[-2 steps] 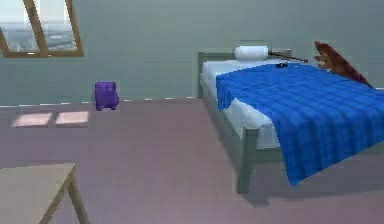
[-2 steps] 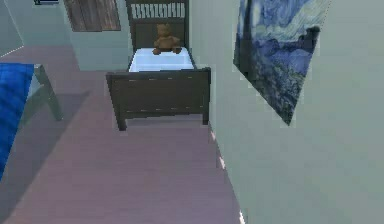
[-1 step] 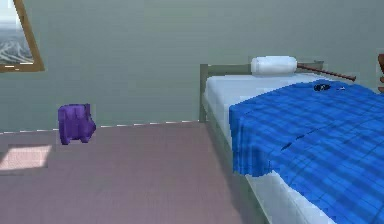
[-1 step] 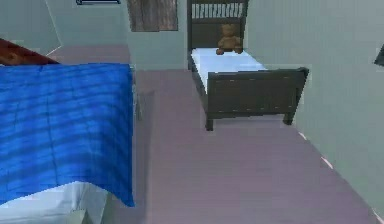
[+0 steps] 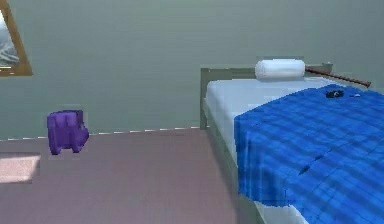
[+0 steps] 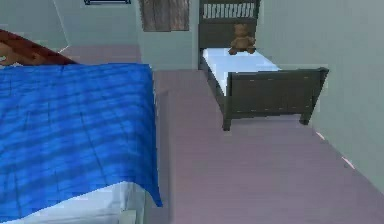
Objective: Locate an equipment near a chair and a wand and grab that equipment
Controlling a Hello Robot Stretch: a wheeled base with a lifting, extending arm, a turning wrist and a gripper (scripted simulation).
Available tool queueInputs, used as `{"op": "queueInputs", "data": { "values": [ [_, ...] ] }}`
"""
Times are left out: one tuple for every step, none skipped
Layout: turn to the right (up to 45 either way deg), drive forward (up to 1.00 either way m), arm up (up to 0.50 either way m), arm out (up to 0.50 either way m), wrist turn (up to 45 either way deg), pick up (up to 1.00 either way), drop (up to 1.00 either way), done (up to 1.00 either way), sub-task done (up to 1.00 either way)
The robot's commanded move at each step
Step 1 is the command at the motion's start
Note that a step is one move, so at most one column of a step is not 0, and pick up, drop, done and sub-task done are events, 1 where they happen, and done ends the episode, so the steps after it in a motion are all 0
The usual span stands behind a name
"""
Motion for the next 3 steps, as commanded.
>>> {"op": "queueInputs", "data": {
  "values": [
    [-45.0,0.00,0.00,0.00,0.0,0.00,0.00,0.00,0.00],
    [-15.0,0.00,0.00,0.00,0.0,0.00,0.00,0.00,0.00],
    [-3.0,0.00,0.00,0.00,0.0,0.00,0.00,0.00,0.00]
  ]
}}
